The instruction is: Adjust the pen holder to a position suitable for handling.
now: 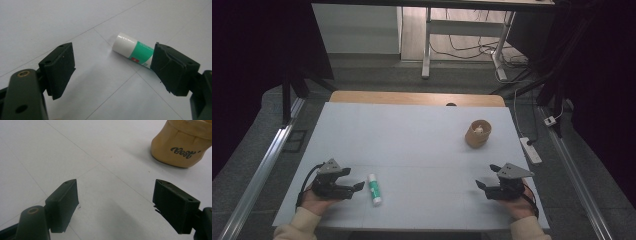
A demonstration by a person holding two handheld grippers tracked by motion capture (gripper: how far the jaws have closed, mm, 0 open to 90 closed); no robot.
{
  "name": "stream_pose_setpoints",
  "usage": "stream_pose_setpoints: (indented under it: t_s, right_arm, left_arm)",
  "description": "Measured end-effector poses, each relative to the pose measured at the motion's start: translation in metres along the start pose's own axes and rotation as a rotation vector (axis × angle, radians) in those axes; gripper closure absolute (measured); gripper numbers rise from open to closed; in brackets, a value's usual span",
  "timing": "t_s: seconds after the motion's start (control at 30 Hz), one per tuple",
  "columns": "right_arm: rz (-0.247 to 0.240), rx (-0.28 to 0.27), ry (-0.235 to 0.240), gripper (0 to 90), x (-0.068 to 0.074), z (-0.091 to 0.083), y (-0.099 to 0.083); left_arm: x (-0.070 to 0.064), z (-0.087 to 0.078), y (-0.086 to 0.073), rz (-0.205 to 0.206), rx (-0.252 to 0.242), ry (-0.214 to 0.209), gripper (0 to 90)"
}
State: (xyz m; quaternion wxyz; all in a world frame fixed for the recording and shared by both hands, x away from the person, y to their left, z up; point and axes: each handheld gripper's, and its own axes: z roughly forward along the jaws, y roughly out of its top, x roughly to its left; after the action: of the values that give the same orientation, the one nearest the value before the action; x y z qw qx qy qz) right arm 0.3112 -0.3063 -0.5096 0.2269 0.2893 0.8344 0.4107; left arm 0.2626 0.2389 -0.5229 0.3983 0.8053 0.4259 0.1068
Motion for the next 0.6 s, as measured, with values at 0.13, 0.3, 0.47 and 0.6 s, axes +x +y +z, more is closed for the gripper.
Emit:
stream_pose_setpoints:
  t_s: [0.13, 0.3, 0.47, 0.6]
  right_arm:
    - [-0.009, 0.003, 0.017, 20.0, 0.0016, 0.0021, -0.0004]
    - [-0.001, 0.01, 0.025, 20.0, 0.0004, 0.0033, -0.0007]
    - [0.002, 0.008, 0.027, 20.0, 0.0012, 0.0044, 0.0]
    - [0.006, 0.008, 0.026, 20.2, 0.001, 0.0042, 0.0005]
  left_arm:
    - [0.0001, 0.0006, 0.0004, 0.003, -0.001, 0.005, 19.0]
    - [0.0008, 0.0007, -0.0002, 0.004, -0.003, 0.008, 18.9]
    - [-0.0001, 0.0008, -0.001, 0.008, -0.003, 0.008, 18.9]
    - [0.0, 0.001, -0.001, 0.008, -0.004, 0.013, 18.8]
